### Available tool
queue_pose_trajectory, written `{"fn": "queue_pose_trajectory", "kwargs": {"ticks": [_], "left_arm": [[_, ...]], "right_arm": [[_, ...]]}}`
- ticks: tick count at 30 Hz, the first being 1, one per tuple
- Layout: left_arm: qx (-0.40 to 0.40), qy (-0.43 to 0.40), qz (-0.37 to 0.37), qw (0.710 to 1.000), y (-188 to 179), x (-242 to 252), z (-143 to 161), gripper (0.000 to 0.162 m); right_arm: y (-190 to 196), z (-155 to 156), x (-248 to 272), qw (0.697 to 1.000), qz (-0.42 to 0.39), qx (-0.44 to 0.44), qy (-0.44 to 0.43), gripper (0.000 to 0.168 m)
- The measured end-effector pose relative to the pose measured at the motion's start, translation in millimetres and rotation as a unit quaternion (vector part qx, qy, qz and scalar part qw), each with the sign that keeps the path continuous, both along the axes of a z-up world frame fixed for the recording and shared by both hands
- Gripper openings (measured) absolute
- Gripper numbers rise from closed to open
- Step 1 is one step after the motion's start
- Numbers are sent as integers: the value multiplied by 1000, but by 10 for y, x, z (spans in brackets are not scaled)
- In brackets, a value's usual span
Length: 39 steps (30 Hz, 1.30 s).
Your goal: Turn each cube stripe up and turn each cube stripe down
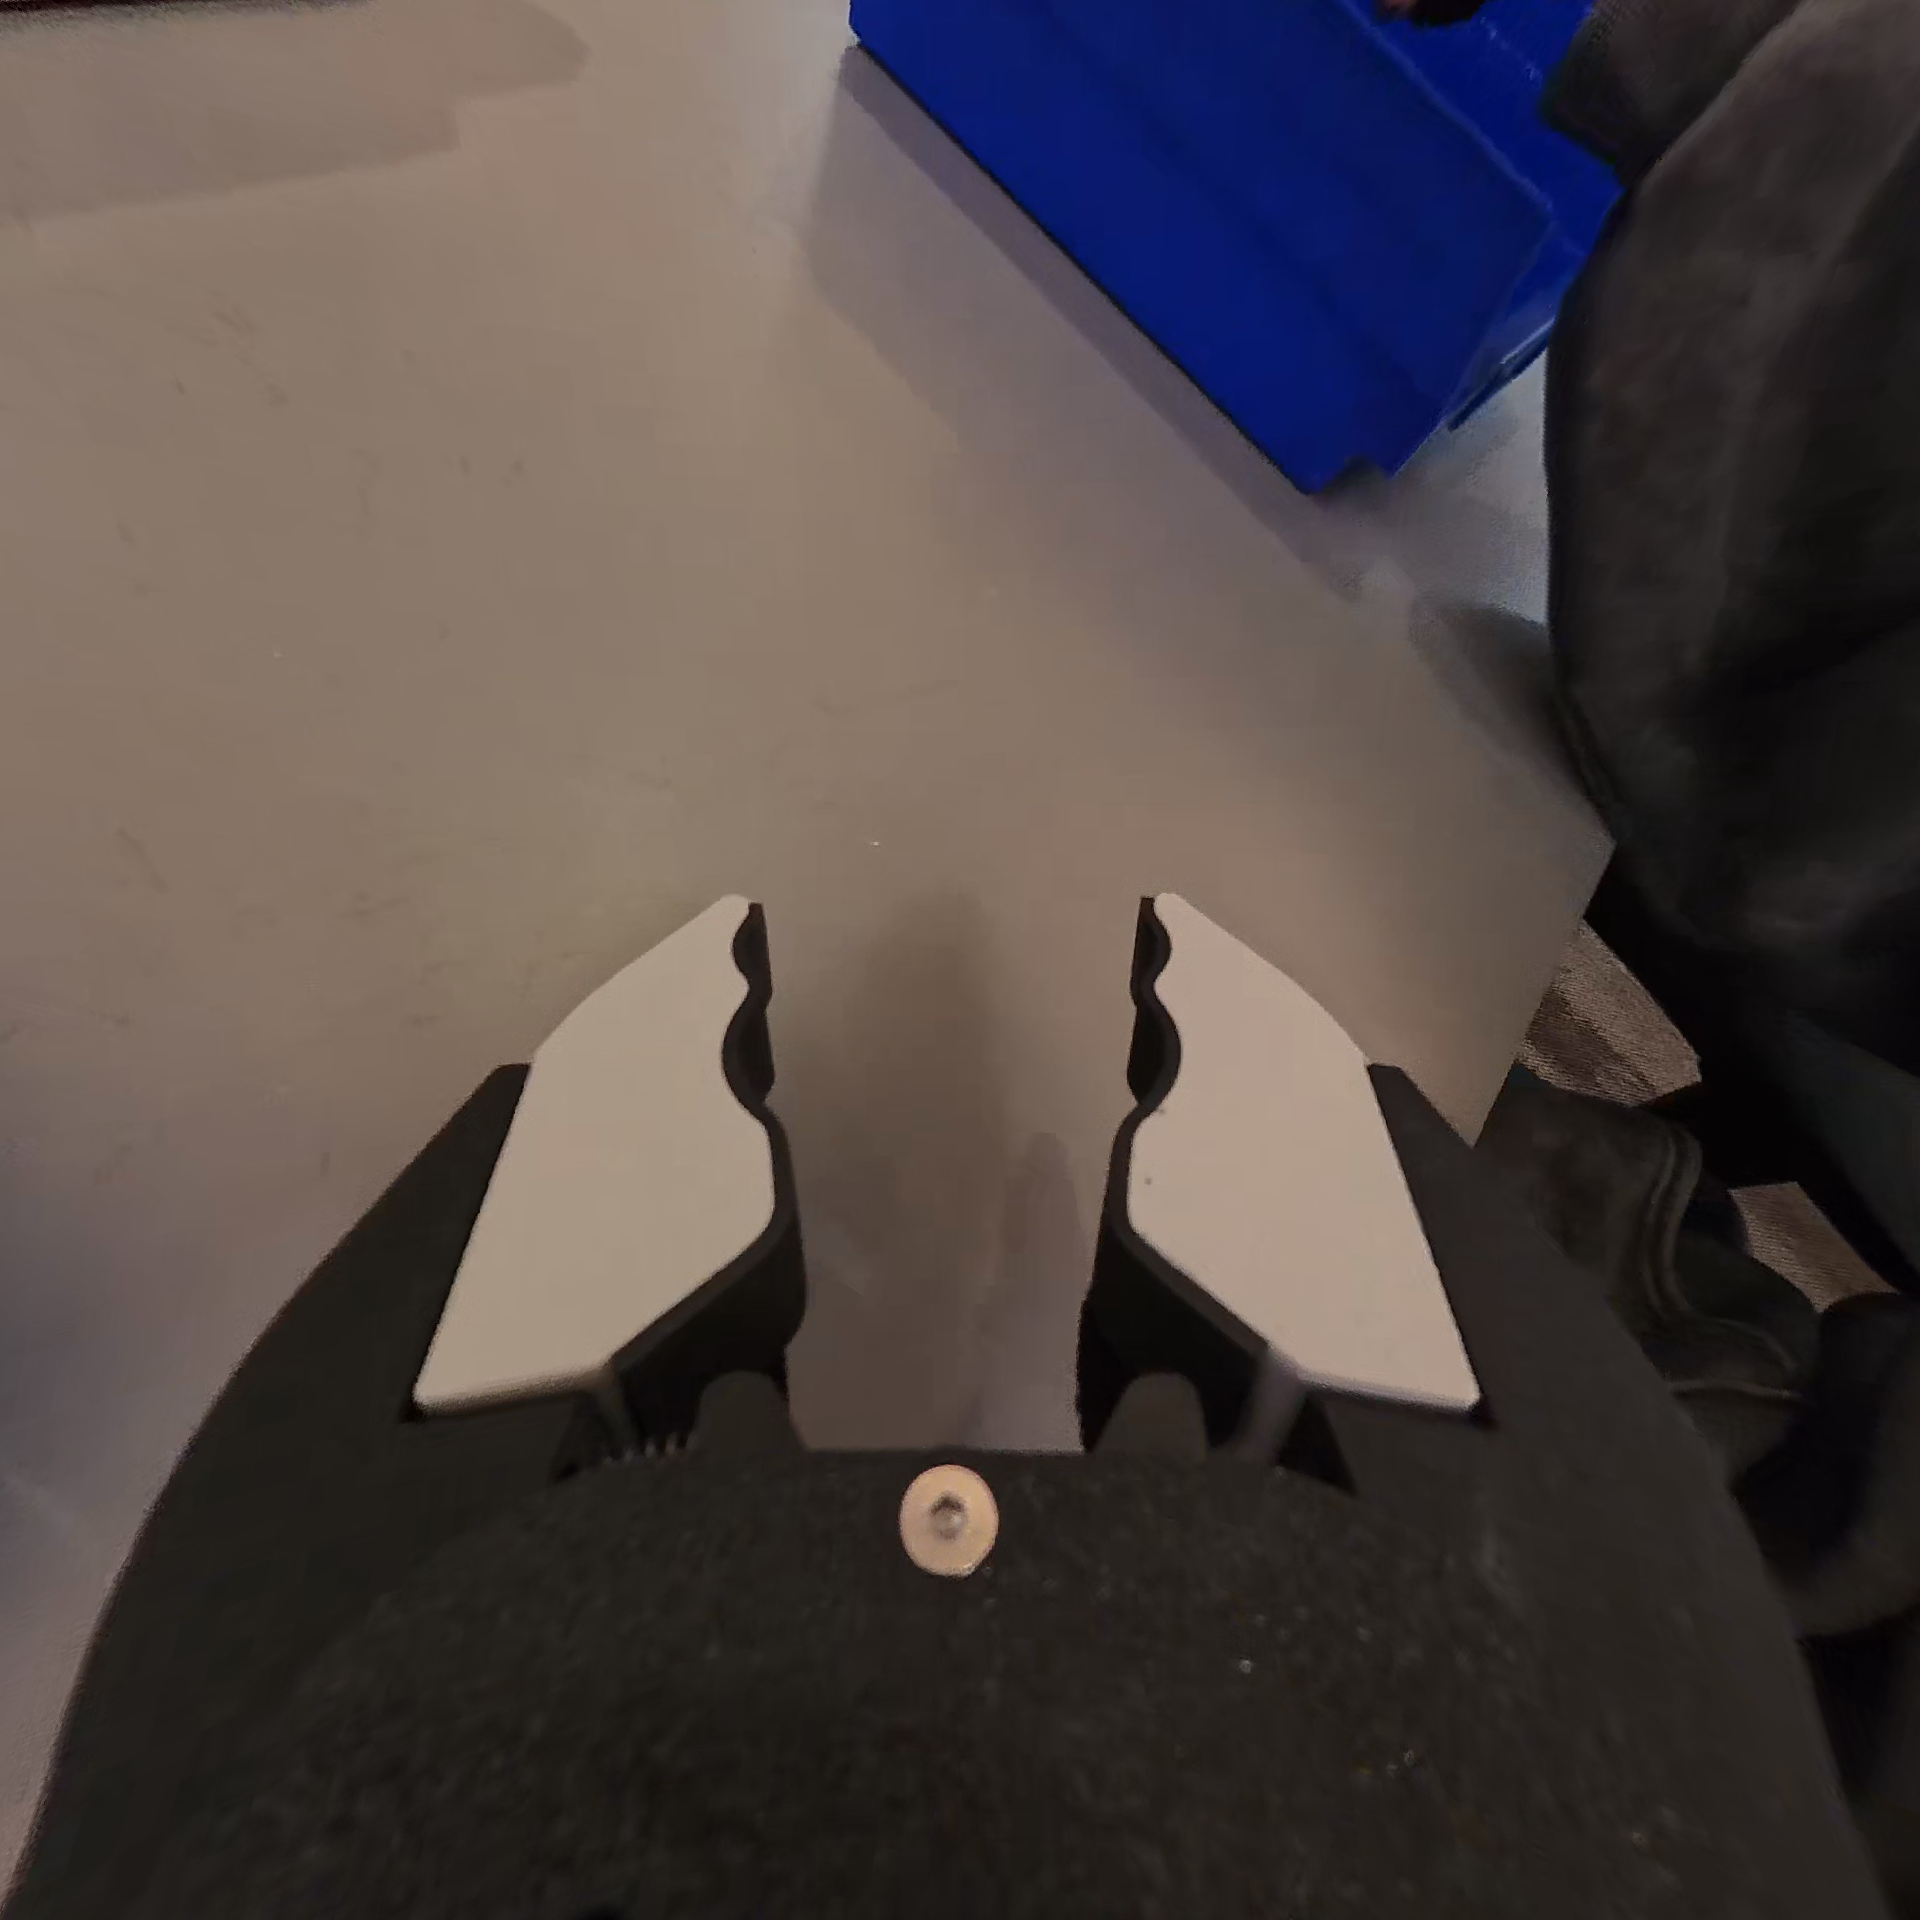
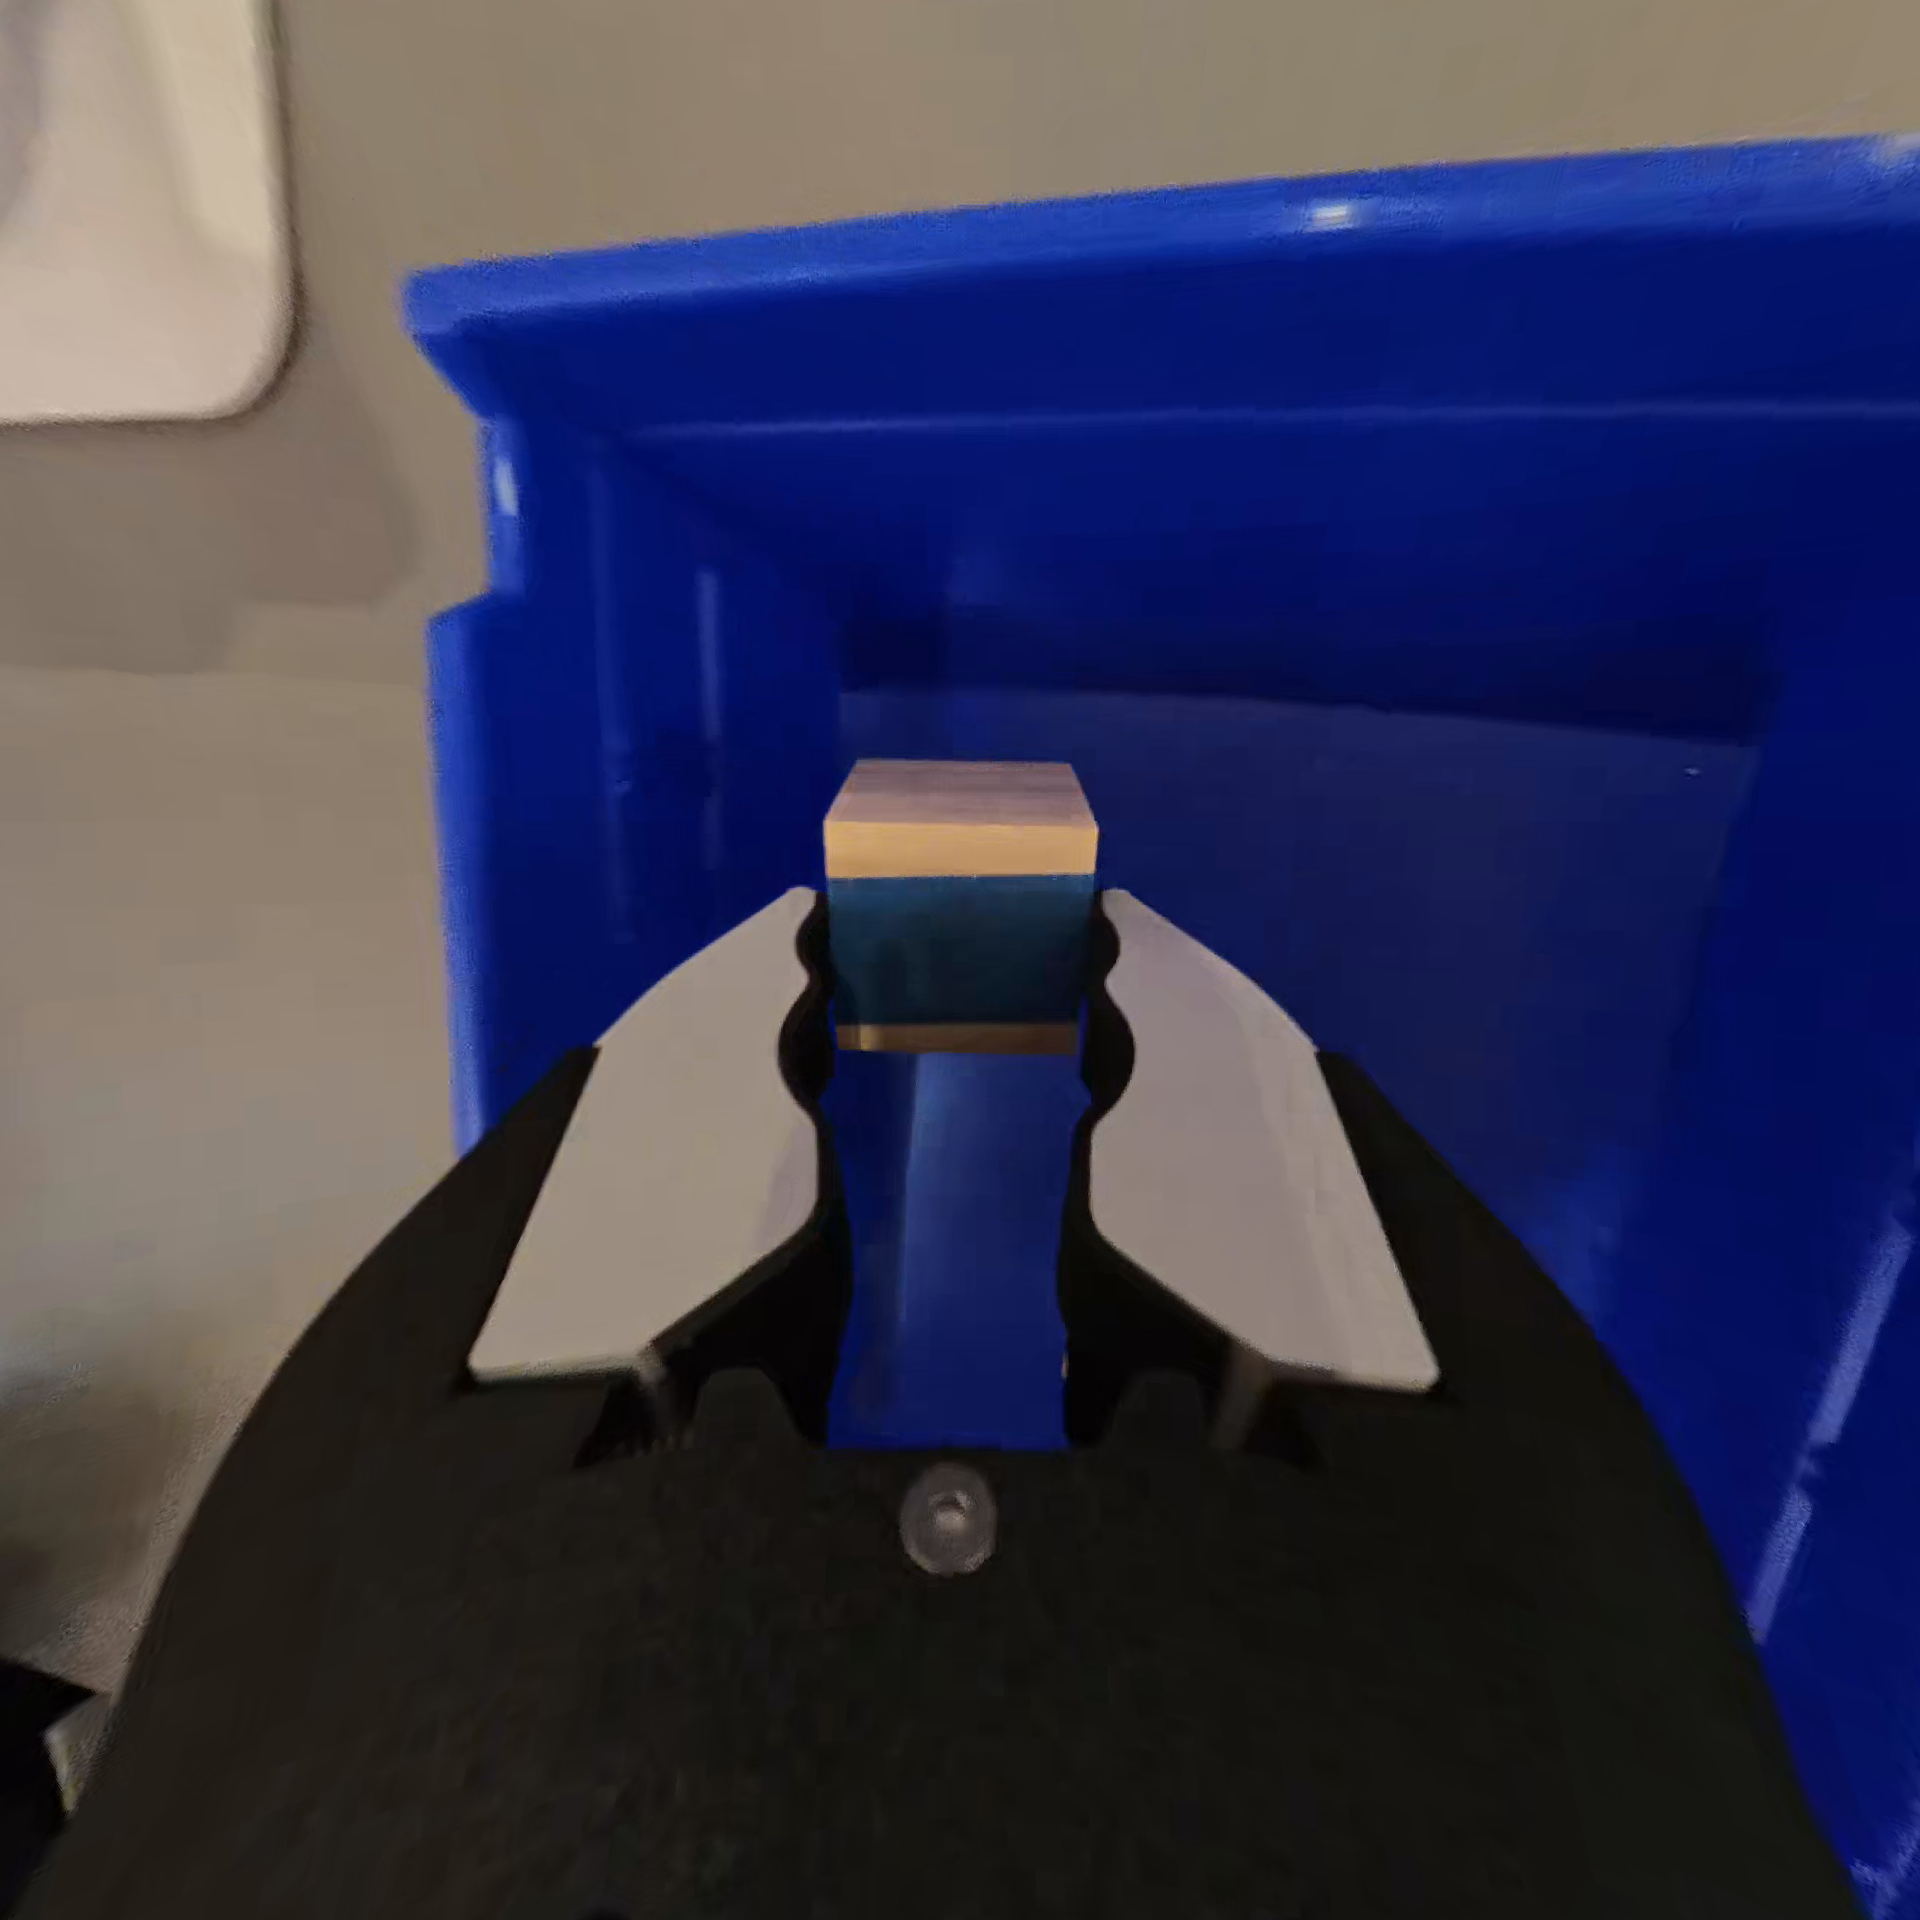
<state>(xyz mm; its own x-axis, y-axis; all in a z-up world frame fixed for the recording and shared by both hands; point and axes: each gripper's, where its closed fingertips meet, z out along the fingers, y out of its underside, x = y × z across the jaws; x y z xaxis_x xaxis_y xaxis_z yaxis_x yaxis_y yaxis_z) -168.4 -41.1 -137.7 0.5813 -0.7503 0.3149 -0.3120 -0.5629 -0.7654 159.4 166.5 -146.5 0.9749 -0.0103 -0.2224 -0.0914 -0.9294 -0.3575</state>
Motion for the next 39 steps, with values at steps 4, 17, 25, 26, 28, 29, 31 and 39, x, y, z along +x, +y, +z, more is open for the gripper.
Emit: {"fn": "queue_pose_trajectory", "kwargs": {"ticks": [4, 17, 25, 26, 28, 29, 31, 39], "left_arm": [[-5, -1, -4, 1000, -12, -1, 1, 66], [-22, 6, -12, 1000, -21, -1, -82, 67], [-16, 10, -5, 1000, 6, -16, -89, 66], [-14, 9, -3, 1000, 11, -23, -79, 66], [-11, 7, -2, 1000, 12, -34, -51, 66], [-9, 6, -2, 1000, 16, -39, -35, 66], [-6, 5, 1, 1000, 30, -55, -12, 66], [37, 79, 113, 990, 419, -699, 390, 64]], "right_arm": [[115, -238, 26, 996, 18, -61, -69, 46], [-97, 1138, -80, 969, 49, 242, -7, 70], [-1528, 1594, -1798, 792, 164, 540, 231, 74], [-1625, 1402, -1923, 792, 165, 542, 226, 73], [-1750, 1049, -2139, 789, 185, 549, 203, 74], [-1762, 908, -2195, 793, 198, 550, 172, 74], [-1749, 777, -2266, 797, 216, 550, 128, 71], [-1732, 667, -2331, 804, 226, 534, 133, 68]]}}
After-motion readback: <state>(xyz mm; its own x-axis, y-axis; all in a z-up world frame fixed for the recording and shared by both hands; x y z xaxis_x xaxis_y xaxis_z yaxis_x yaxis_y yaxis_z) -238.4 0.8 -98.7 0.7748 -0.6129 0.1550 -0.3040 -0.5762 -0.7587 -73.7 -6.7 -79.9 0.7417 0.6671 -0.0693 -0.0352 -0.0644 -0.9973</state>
